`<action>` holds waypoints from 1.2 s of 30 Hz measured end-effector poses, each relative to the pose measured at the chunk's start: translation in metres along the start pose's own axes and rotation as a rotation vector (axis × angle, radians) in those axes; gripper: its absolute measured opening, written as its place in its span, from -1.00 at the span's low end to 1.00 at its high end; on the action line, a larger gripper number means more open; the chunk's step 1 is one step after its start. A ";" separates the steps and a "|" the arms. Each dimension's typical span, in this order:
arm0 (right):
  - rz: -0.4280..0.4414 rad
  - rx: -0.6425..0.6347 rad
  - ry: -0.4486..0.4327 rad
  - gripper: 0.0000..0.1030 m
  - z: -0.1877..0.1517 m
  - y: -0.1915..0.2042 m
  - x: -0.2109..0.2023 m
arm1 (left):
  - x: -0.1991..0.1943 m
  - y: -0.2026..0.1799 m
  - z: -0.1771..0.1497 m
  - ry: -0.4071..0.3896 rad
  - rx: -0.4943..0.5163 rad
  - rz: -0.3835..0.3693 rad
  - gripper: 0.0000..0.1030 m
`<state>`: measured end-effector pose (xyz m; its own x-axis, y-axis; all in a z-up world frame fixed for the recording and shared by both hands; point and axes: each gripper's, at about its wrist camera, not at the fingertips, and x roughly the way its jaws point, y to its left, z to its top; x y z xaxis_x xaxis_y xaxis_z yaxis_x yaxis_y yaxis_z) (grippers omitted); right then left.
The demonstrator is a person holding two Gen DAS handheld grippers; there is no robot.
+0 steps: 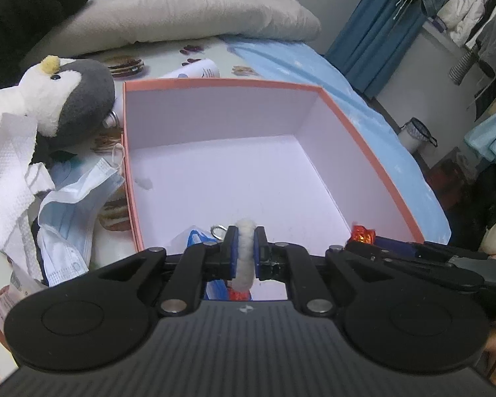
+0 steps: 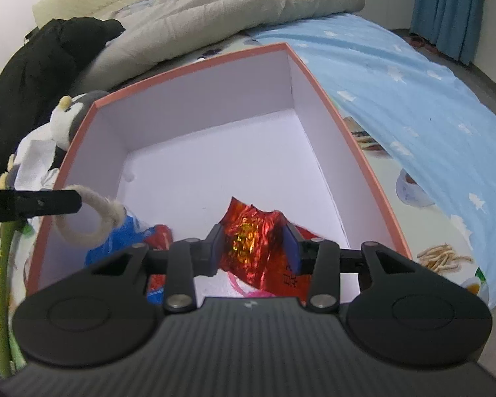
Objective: Organize soft objects
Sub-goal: 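Open both tools to drop the keychain and the red foil into the box, then withdraw both open tools from the box back toward the pile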
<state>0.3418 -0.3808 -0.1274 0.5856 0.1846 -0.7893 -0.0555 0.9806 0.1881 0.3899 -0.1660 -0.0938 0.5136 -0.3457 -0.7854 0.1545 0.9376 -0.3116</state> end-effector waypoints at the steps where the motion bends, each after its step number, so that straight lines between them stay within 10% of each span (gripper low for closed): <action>1: 0.008 0.003 0.004 -0.13 0.001 -0.001 -0.001 | 0.001 -0.001 0.000 0.014 0.002 -0.007 -0.61; 3: 0.011 -0.002 -0.008 0.07 0.002 -0.001 -0.006 | -0.002 -0.001 -0.002 0.005 -0.001 -0.021 -0.23; 36: 0.183 -0.110 -0.450 0.08 -0.021 0.078 -0.170 | -0.194 -0.020 -0.063 -0.391 0.165 0.051 -0.12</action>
<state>0.2210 -0.3347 0.0093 0.8481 0.3312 -0.4137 -0.2611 0.9405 0.2176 0.2334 -0.1204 0.0311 0.8006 -0.2875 -0.5257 0.2370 0.9578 -0.1629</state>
